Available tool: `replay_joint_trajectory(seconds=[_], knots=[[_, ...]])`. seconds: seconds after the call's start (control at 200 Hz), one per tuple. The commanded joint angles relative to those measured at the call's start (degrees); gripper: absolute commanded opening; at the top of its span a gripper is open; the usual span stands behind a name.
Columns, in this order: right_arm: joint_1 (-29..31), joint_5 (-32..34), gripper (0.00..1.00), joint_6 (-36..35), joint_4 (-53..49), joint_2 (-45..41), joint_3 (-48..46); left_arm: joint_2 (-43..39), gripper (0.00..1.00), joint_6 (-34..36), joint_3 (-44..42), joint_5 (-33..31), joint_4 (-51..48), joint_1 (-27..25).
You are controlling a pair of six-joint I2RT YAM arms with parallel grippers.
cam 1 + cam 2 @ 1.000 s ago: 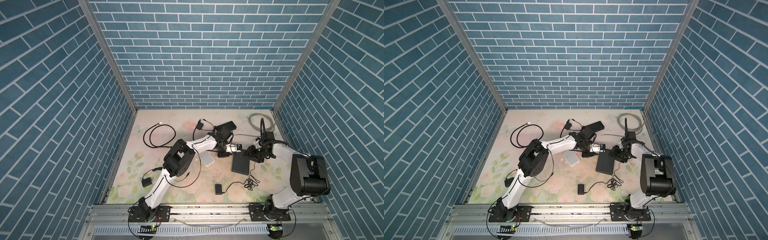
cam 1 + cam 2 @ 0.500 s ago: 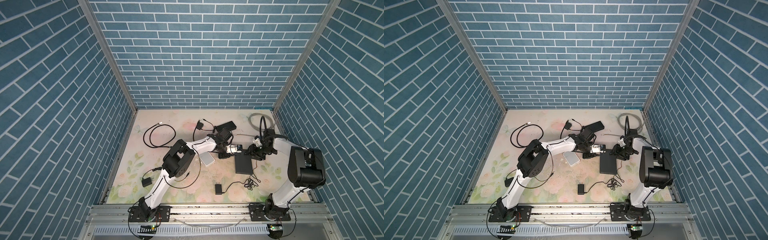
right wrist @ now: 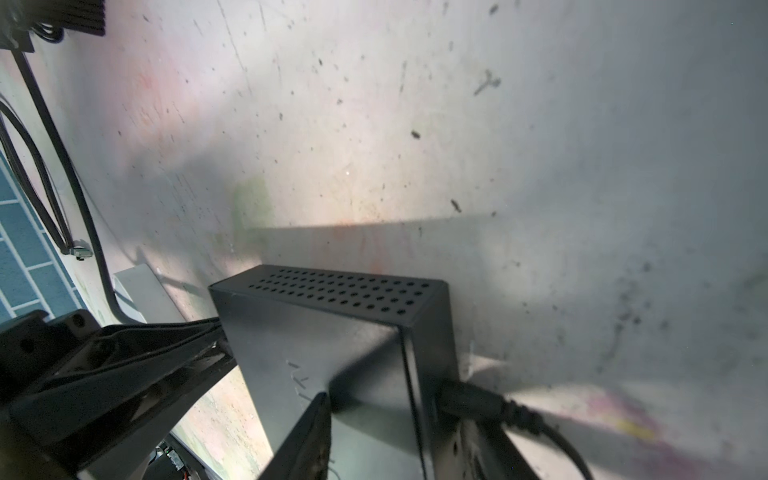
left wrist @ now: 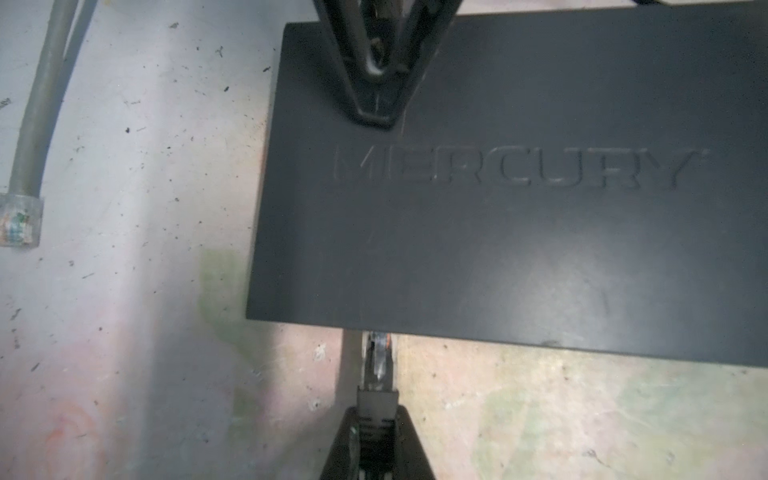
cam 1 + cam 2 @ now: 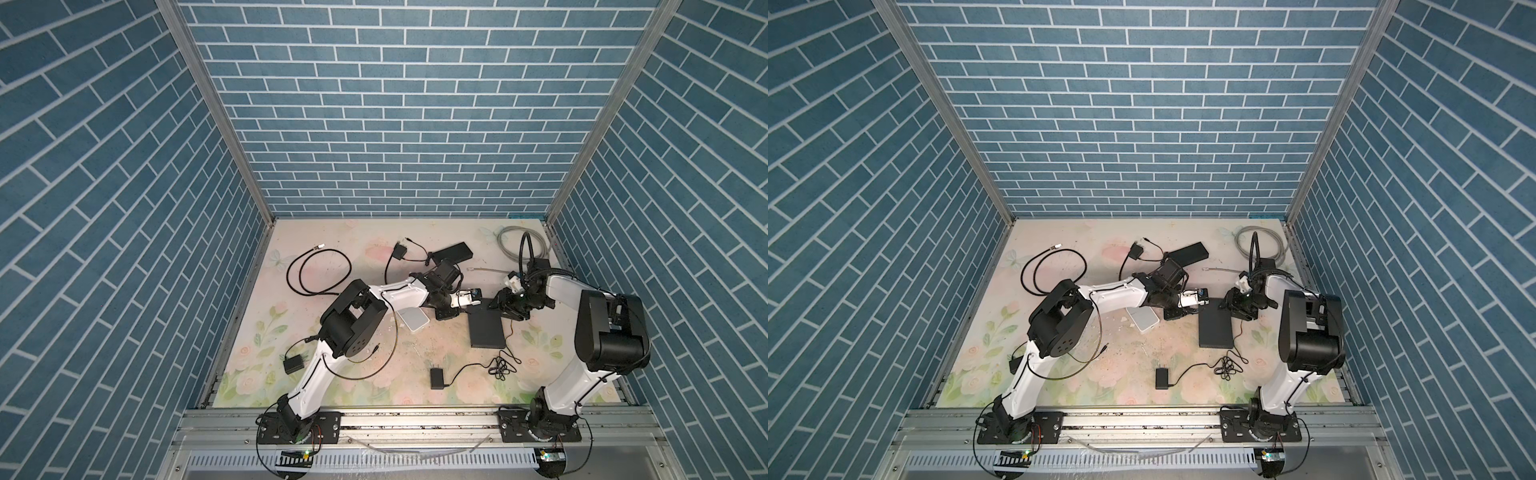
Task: Insert the plug into the switch port
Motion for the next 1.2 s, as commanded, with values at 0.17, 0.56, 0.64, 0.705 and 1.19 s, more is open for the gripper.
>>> replay_joint_trajectory(seconds=[0.17, 0.56, 0.64, 0.705, 1.19], knots=[[0.9, -7.5, 0.5, -4.3, -3.0, 2.0, 1.6, -2.1, 0.11, -4.5, -1.3, 4.5, 9.9, -1.3], [0.6, -14.7, 0.51, -5.7, -2.6, 1.2, 1.6, -3.2, 0.11, -4.9, -3.8, 8.5, 13.1, -1.0], [0.5, -13.6, 0.51, -5.9, -3.3, 1.2, 2.0, -4.1, 0.1, -2.2, -4.0, 7.8, 8.9, -1.1], [0.4, -12.8, 0.51, -5.7, -4.1, 0.8, 2.4, -4.3, 0.1, 0.0, -4.1, 6.9, 5.8, -0.8], [-0.3, -13.2, 0.51, -5.9, -5.2, 0.3, 3.0, -2.9, 0.1, 1.2, -2.2, 9.6, 4.3, 0.4]])
